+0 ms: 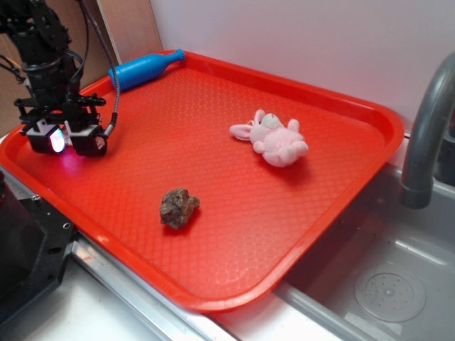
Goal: Grab the shell.
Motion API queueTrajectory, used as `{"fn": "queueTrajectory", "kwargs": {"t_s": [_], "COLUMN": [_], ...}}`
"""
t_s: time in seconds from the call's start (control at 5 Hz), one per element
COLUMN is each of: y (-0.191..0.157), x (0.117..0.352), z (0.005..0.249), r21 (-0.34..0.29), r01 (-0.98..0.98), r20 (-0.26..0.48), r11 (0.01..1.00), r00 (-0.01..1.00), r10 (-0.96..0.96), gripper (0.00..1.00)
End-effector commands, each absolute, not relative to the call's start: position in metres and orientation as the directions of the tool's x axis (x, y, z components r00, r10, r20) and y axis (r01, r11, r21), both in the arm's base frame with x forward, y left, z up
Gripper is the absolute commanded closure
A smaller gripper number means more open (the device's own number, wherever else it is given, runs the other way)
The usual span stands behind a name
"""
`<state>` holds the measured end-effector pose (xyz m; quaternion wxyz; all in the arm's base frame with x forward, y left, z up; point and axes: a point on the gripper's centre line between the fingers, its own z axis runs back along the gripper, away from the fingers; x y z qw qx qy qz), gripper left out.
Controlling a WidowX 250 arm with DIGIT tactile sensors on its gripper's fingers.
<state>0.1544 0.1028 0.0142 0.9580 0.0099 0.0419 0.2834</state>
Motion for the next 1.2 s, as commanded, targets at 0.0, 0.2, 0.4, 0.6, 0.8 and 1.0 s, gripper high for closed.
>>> {"fn": "queueTrajectory", "kwargs": {"t_s": [0.0, 0.2, 0.4, 0.6, 0.8, 1.0], "y": [0.075, 0.048, 0.031, 0.014, 0.009, 0.005], "x": [0.17, 0.179, 0.188, 0.188, 0.172, 0.16], "z": [0.08, 0.131, 0.156, 0.164, 0.169, 0.176], "r21": [0.1, 0.059, 0.056, 0.06, 0.065, 0.055], "r01": [-0.291, -0.106, 0.016, 0.141, 0.2, 0.192], "r20": [-0.02, 0.062, 0.032, 0.028, 0.077, 0.116], "r11": [0.951, 0.993, 0.998, 0.988, 0.978, 0.98], "r00": [0.955, 0.993, 0.999, 0.989, 0.976, 0.973], "r10": [0.295, 0.102, -0.018, -0.143, -0.205, -0.197], "gripper": [1.0, 1.0, 1.0, 1.0, 1.0, 1.0]}}
